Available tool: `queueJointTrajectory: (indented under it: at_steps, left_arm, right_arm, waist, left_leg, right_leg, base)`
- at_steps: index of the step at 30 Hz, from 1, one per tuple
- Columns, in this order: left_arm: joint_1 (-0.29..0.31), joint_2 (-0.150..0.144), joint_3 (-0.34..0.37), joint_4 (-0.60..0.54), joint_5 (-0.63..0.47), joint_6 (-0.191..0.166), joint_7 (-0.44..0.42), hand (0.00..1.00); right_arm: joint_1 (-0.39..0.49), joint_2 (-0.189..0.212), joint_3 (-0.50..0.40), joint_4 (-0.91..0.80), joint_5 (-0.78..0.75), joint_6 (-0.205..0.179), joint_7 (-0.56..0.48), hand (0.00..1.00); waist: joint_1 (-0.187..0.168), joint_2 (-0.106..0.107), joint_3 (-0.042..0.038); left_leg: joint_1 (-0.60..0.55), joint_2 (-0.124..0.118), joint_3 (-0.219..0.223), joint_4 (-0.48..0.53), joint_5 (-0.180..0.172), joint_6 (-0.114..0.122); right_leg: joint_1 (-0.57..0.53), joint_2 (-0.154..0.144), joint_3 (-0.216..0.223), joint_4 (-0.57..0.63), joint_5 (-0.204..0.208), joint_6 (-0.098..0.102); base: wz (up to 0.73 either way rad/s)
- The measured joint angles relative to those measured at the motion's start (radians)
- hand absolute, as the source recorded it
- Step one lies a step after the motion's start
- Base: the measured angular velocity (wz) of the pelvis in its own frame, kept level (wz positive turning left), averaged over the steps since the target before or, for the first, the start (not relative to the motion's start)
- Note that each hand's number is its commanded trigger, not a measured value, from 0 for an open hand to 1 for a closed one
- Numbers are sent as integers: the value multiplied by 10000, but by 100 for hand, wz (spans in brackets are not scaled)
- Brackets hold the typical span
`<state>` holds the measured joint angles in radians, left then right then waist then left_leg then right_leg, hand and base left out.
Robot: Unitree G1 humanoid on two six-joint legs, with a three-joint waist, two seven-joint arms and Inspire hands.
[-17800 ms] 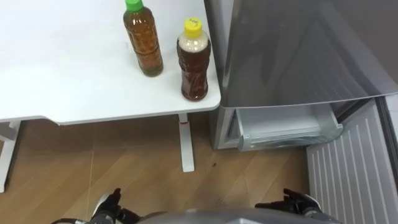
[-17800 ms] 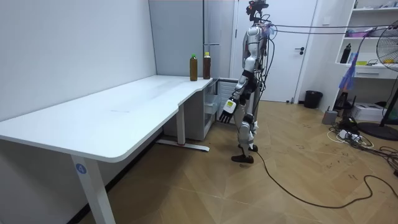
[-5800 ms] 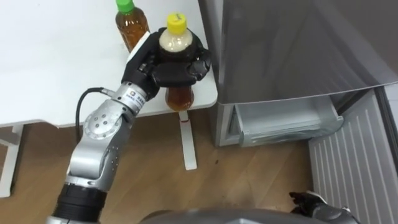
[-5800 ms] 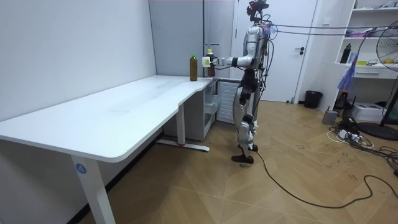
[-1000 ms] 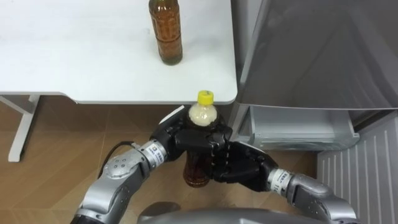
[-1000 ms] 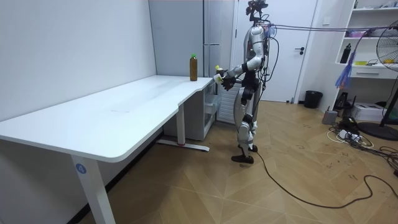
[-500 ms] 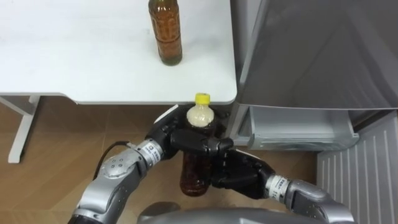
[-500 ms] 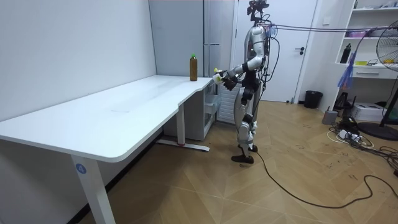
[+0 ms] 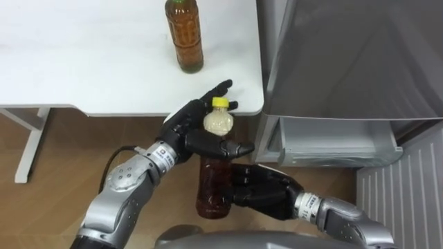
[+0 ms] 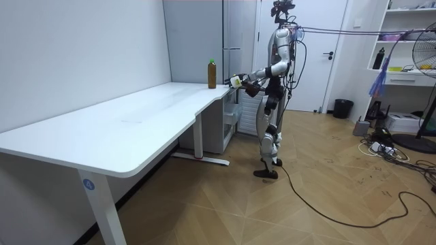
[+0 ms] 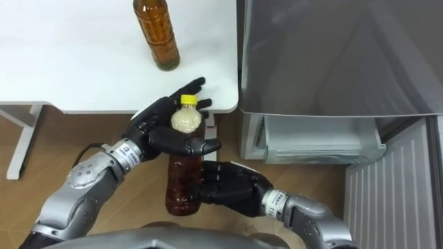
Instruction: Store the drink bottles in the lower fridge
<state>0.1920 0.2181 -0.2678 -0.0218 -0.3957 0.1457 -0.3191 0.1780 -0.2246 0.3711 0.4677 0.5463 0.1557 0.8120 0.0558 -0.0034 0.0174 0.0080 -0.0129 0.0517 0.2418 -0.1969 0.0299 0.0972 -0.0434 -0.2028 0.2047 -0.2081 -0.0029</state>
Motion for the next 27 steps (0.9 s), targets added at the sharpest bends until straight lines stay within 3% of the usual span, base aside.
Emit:
queueJointTrajectory:
  at_steps: [9,12,19,27]
  left_arm:
    - [-10,-87,260,-764,159,-18,337,0]
    - [-157,-215,468,-1211,140,-310,352,0]
    - [-293,-557,511,-1452,-272,-429,457,0]
    - [-377,-715,934,-1752,-661,-429,450,0]
  right_arm:
    - [5,102,5,4,-8,-1,132,100]
    - [9,102,18,5,-33,21,174,100]
    - [23,76,78,154,-88,580,195,100]
    - [23,73,1,155,-102,737,195,100]
  waist:
    - [17,-73,40]
    - [34,-67,38]
    - [47,47,-30]
    - [63,70,-45]
  left_leg:
    - [-56,-1,0,7,0,0]
    - [-28,-4,2,-6,0,0]
    - [20,0,7,-1,0,0]
    - [41,1,4,66,-2,0]
  right_leg:
    - [-50,0,10,-5,0,-1]
    - [-14,-1,-7,-13,0,0]
    - [29,3,22,-12,0,0]
    - [81,-4,20,-2,0,-1]
  base:
    - [0]
    - [0]
    - [0]
    - [0]
